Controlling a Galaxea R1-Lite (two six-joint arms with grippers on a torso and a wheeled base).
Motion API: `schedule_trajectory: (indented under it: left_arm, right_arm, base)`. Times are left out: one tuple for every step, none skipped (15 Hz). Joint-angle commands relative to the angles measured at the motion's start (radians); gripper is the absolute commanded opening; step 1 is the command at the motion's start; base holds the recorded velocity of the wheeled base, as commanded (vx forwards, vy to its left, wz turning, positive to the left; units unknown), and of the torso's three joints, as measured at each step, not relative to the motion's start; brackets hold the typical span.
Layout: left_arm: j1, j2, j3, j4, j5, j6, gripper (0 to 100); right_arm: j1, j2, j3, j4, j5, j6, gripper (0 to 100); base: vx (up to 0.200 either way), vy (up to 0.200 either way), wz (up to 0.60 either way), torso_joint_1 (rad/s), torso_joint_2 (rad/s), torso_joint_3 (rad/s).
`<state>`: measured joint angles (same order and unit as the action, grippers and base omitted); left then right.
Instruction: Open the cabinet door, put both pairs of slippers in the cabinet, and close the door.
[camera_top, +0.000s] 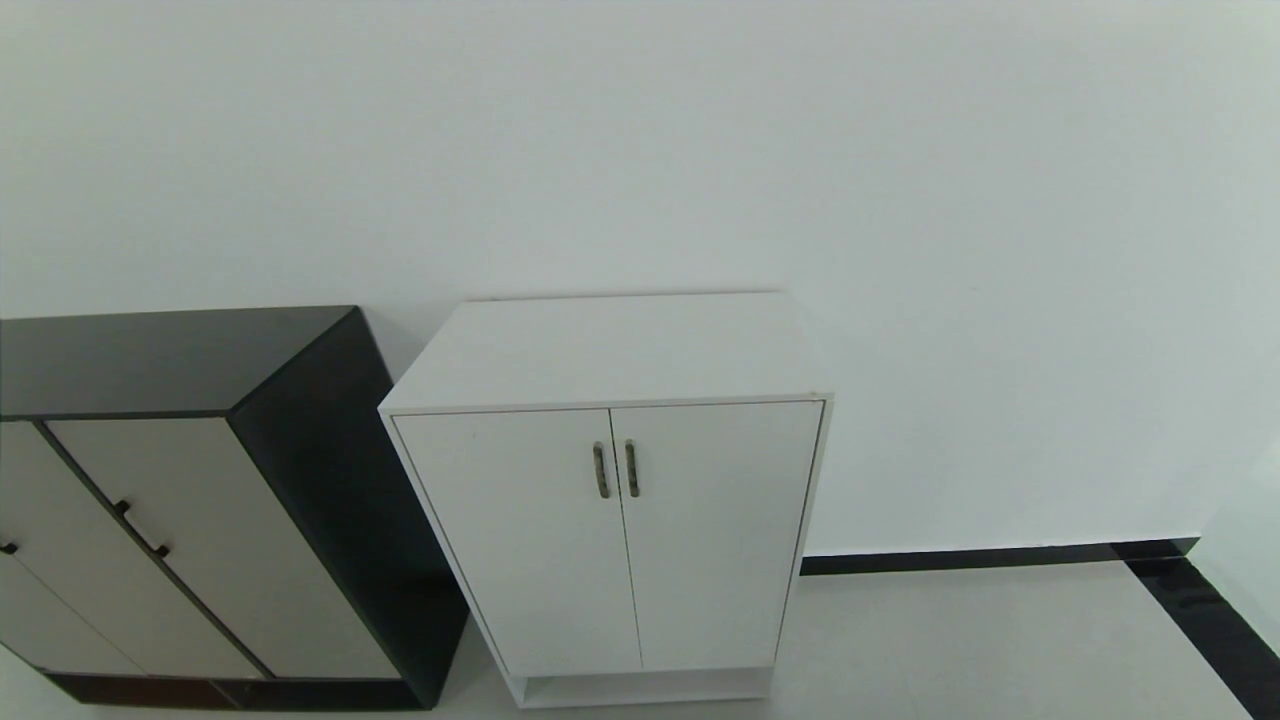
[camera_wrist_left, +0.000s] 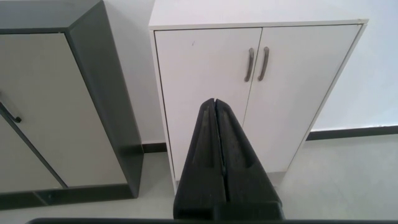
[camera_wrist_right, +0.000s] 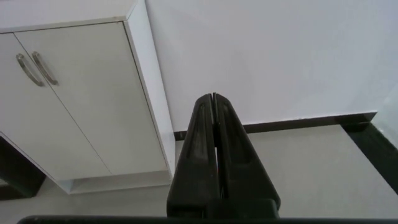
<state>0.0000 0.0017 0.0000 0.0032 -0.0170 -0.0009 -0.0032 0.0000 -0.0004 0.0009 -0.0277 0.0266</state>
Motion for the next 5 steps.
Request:
schedule_trajectory:
  left_arm:
    - [0.000,0.000,0.000,0.000,0.000,-0.001,0]
    - [0.000,0.000,0.000,0.000,0.000,-0.001,0]
    - [0.000,0.000,0.000,0.000,0.000,-0.001,0]
    - [0.000,0.000,0.000,0.000,0.000,-0.001,0]
    - [0.000,0.000,0.000,0.001,0.000,-0.001,0]
  right_arm:
    - [0.000,0.000,0.000,0.001,0.000,-0.001,0]
    - [0.000,0.000,0.000,0.001,0.000,-0.001,0]
    - [0.000,0.000,0.000,0.001,0.000,-0.001,0]
    - [0.000,0.000,0.000,0.001,0.000,0.003,0]
    - [0.000,0.000,0.000,0.001,0.000,0.004,0]
  base:
    - [0.000,0.000,0.00,0.000,0.00,0.000]
    - [0.000,0.000,0.00,0.000,0.00,0.000]
    - [0.000,0.000,0.00,0.000,0.00,0.000]
    - [0.000,0.000,0.00,0.000,0.00,0.000]
    - [0.000,0.000,0.00,0.000,0.00,0.000]
